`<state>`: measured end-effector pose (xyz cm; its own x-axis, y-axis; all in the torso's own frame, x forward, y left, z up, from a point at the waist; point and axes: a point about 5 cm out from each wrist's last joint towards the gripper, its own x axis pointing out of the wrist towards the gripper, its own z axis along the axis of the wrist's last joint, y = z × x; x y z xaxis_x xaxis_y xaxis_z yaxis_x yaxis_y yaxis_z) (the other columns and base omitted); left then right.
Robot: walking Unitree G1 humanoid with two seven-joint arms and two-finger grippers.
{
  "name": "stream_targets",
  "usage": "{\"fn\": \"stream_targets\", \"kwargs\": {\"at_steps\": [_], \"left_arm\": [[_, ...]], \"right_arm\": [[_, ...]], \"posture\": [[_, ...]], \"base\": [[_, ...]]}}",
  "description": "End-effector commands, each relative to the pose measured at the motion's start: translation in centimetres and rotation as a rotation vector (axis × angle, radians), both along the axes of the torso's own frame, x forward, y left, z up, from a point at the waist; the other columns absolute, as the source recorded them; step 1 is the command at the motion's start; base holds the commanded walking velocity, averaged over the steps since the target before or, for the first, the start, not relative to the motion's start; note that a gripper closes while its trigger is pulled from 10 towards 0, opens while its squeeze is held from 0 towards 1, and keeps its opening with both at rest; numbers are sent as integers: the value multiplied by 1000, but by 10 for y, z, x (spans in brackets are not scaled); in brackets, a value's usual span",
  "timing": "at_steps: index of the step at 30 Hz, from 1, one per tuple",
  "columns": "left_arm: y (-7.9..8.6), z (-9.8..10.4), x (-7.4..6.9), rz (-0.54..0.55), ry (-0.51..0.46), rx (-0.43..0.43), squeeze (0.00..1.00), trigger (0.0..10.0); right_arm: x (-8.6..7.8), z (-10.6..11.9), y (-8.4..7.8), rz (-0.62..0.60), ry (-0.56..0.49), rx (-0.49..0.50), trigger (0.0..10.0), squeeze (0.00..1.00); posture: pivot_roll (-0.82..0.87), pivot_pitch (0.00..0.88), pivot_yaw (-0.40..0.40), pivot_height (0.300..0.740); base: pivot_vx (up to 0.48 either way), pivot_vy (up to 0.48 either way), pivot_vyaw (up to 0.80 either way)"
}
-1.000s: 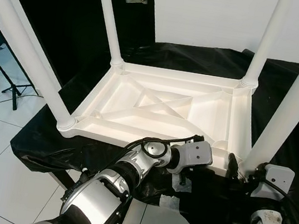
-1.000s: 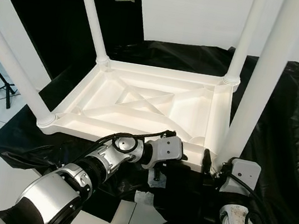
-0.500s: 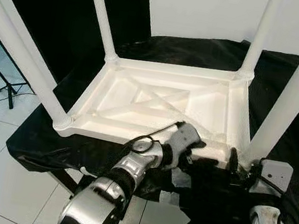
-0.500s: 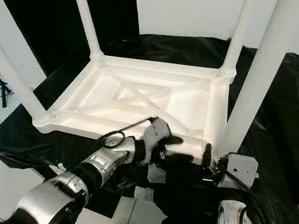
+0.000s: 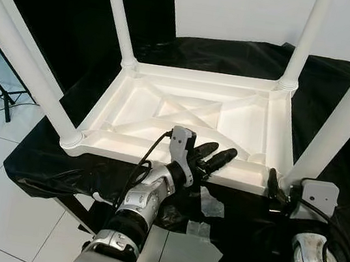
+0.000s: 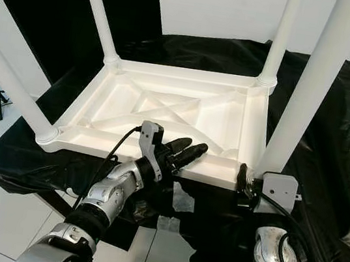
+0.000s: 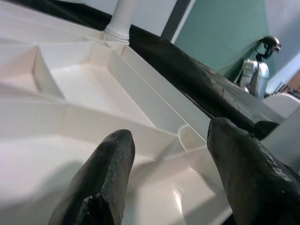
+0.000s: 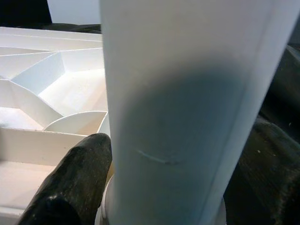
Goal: Building children table
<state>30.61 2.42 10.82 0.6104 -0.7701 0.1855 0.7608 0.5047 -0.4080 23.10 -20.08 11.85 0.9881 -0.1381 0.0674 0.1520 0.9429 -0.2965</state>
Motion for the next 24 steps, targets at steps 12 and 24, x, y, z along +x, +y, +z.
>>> {"fn": "stream_targets", "kwargs": {"at_steps": [12,24], "left_arm": [[23,-6,-12,82,78,-56,0,10000],[17,-3,-15,74,73,-33,0,10000]], "right_arm": [[15,-21,2,-49,145,-33,0,0],[24,-10,-75,-375,202,-191,10000,0]], "posture": [[13,0,111,740],[-3,0,109,740]], "base": [[0,0,0],[0,0,0]]}}
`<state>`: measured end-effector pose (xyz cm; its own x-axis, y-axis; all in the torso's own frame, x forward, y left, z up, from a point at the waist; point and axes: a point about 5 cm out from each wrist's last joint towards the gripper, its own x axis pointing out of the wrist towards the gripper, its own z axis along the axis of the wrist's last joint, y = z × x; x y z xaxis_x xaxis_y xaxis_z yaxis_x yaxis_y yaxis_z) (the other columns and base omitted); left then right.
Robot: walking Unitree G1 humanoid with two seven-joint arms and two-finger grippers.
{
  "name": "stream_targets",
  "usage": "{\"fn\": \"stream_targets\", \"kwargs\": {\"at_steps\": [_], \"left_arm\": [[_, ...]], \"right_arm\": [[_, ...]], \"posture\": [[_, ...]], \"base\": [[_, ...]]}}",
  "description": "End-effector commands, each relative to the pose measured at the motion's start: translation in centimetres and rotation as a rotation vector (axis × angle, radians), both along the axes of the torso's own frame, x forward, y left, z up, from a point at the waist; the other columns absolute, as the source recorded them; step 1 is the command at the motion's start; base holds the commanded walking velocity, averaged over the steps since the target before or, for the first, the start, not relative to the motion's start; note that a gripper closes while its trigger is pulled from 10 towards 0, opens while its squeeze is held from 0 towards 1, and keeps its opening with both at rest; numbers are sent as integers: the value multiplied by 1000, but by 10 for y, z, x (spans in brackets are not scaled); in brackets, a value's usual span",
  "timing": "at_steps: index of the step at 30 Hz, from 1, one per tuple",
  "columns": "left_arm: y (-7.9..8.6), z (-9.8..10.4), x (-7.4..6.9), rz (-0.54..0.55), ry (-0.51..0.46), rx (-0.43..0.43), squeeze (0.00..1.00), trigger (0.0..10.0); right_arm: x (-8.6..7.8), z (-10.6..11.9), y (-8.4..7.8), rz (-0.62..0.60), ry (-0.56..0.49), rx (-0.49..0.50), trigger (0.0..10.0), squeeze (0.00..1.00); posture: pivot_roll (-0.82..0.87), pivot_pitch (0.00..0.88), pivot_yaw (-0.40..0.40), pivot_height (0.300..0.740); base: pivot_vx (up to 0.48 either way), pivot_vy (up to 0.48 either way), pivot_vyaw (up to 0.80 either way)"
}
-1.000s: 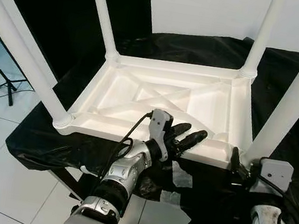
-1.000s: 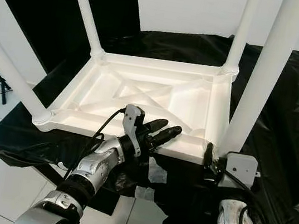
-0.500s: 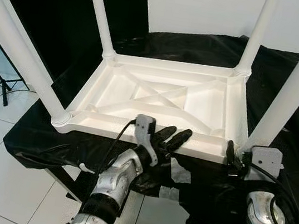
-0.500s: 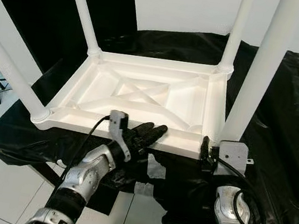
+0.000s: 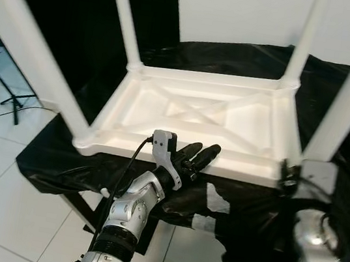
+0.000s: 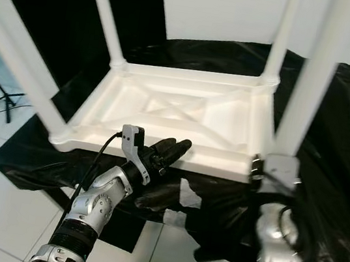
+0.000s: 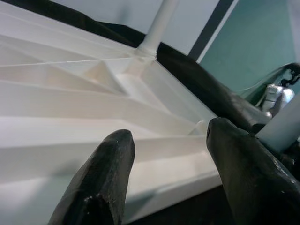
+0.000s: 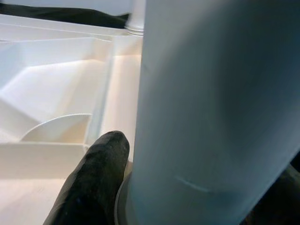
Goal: Building children table
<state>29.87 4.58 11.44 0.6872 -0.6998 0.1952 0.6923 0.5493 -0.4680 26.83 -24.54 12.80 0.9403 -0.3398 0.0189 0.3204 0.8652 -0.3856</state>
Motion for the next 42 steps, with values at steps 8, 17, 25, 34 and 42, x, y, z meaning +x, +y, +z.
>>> {"fn": "stream_targets", "kwargs": {"at_steps": [8,17,25,34,42], "left_arm": [[-5,-14,-6,-43,10,97,0,10000],[-7,-19,-3,-81,-20,206,0,10000],[-13,-20,-3,-107,-24,217,0,10000],[-18,-22,-3,-120,-33,226,0,10000],[-18,-24,-4,-116,-34,219,0,10000]], "right_arm": [[-16,-20,-28,-229,135,-51,10000,0],[-55,-48,-19,-334,240,-1,10000,0],[-90,-53,-37,-508,287,-31,10000,0],[-101,-43,-45,-561,215,32,10000,1000],[-89,-44,-3,-214,56,396,10000,0]], "posture": [[3,0,104,740],[-23,0,115,740],[-53,0,122,740],[-65,0,119,740],[-59,0,113,740]], "base": [[0,0,0],[0,0,0],[0,0,0],[0,0,0],[0,0,0]]}}
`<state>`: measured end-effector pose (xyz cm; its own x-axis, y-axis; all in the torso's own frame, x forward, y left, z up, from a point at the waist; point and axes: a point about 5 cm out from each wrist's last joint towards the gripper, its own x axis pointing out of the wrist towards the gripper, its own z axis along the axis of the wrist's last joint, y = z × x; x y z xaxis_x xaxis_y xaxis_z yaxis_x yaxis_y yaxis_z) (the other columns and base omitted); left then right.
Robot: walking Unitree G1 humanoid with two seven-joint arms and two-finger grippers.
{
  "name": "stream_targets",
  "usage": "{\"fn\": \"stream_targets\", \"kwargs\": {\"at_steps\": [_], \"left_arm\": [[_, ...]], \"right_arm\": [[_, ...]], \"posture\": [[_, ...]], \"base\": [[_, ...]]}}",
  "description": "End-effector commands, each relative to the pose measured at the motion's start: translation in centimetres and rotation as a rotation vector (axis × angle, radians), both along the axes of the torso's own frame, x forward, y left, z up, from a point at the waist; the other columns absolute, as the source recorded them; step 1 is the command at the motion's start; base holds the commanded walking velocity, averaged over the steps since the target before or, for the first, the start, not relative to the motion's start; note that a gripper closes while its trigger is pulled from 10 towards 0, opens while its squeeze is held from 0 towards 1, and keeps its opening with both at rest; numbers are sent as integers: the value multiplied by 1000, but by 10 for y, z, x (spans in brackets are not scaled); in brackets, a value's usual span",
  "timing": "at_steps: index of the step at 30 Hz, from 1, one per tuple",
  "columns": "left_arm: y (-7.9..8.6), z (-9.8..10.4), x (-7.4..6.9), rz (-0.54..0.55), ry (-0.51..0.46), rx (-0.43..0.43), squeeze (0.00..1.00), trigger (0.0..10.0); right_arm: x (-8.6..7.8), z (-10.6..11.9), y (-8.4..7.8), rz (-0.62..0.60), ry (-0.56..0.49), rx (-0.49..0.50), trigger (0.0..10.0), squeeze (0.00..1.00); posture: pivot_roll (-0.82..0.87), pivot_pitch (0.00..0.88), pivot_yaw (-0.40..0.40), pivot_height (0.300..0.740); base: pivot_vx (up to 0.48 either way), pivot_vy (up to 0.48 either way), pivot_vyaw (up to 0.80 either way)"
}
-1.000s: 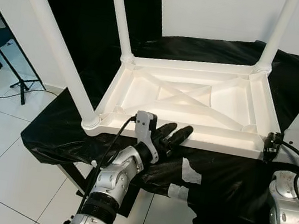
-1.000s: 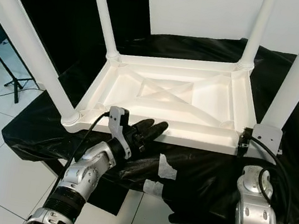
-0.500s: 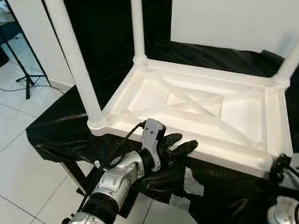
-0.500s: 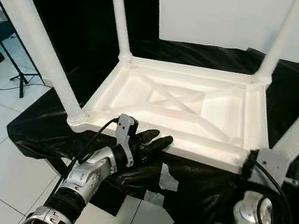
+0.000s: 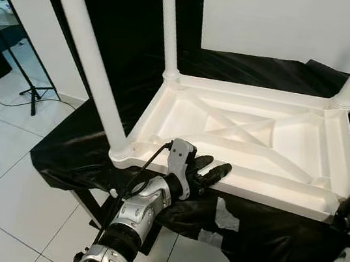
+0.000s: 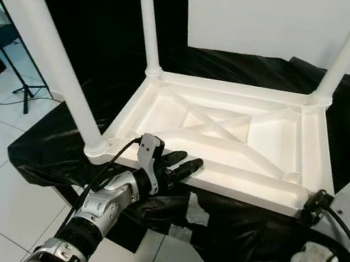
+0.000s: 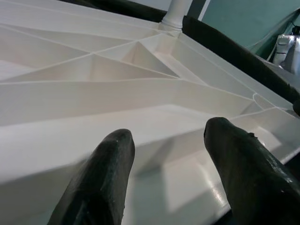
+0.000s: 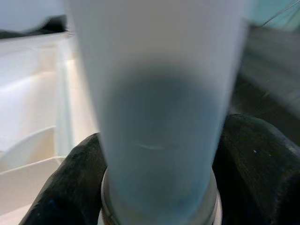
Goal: Building children table
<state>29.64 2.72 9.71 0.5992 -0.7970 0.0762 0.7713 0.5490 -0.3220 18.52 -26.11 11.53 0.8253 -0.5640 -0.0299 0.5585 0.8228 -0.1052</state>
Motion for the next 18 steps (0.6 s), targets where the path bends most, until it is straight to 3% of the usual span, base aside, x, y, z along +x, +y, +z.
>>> {"fn": "stream_targets", "kwargs": {"at_steps": [1,3,5,12,18], "left_arm": [[1,-6,-3,-5,13,18,0,10000],[2,-7,-3,-1,10,11,0,10000],[3,-7,-3,0,8,8,0,10000],[1,-7,-4,-6,6,1,0,10000],[1,-7,-4,-9,2,1,0,10000]], "right_arm": [[-7,-31,24,157,92,179,10000,0],[-12,-27,42,341,54,240,10000,0],[-16,-25,45,397,50,225,10000,0],[-19,-19,12,271,56,42,10000,0],[-25,-16,1,191,74,-47,10000,0]], "posture": [[-58,0,114,740],[-58,0,115,740],[-58,0,115,740],[-63,0,119,740],[-62,0,120,740]], "base": [[0,0,0],[0,0,0],[0,0,0],[0,0,0],[0,0,0]]}}
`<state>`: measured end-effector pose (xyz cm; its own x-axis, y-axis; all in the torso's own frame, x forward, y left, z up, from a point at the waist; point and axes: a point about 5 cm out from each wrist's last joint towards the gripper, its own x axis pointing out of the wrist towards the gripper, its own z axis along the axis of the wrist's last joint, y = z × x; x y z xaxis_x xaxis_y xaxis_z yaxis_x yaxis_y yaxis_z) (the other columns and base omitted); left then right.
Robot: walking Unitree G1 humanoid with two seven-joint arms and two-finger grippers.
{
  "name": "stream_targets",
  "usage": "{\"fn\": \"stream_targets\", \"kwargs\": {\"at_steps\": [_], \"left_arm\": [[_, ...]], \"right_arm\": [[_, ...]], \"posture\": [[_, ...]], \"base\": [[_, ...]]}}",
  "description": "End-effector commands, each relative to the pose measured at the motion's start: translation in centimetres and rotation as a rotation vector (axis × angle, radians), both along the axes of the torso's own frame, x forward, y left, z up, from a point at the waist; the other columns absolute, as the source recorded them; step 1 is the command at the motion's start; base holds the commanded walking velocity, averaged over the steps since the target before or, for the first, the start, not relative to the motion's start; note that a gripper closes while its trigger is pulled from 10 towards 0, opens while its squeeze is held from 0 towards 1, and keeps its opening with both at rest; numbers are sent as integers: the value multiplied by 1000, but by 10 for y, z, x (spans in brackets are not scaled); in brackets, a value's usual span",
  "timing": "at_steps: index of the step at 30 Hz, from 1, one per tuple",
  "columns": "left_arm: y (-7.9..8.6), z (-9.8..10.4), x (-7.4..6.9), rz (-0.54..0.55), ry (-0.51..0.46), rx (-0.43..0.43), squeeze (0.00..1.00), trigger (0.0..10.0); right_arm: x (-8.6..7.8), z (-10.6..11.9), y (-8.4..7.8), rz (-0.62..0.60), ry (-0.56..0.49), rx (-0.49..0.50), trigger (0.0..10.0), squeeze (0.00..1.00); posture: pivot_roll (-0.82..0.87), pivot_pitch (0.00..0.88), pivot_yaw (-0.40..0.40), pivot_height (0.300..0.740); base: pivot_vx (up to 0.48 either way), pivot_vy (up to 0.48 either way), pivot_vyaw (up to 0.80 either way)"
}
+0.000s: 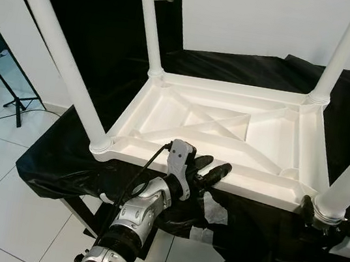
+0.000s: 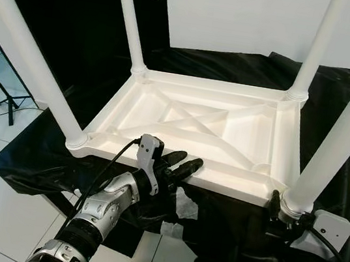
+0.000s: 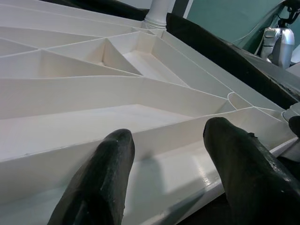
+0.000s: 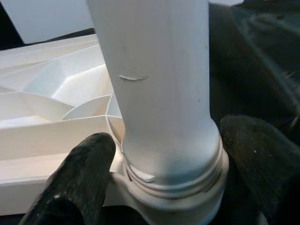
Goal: Building children table
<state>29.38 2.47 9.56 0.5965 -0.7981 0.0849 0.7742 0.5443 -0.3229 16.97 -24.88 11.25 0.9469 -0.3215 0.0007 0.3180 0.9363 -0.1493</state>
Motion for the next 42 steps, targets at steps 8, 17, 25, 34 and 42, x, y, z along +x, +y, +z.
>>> {"fn": "stream_targets", "kwargs": {"at_steps": [8,17,25,34,42], "left_arm": [[5,-7,-2,-11,6,20,0,10000],[1,-7,-4,-21,8,18,0,10000],[4,-9,-5,-14,9,19,0,10000],[4,-8,-5,-20,4,8,0,10000],[4,-6,-3,-19,-2,1,0,10000]], "right_arm": [[-27,2,-39,-371,96,-215,10000,0],[-26,5,-43,-403,114,-239,10000,0],[-27,3,-7,-182,53,-84,10000,0],[-44,-2,-2,-127,76,-28,10000,0],[-15,-7,3,18,128,-29,0,0]], "posture": [[-72,0,127,740],[-76,0,129,740],[-81,0,125,740],[-93,0,128,740],[-83,0,123,740]], "base": [[0,0,0],[0,0,0],[0,0,0],[0,0,0],[0,0,0]]}}
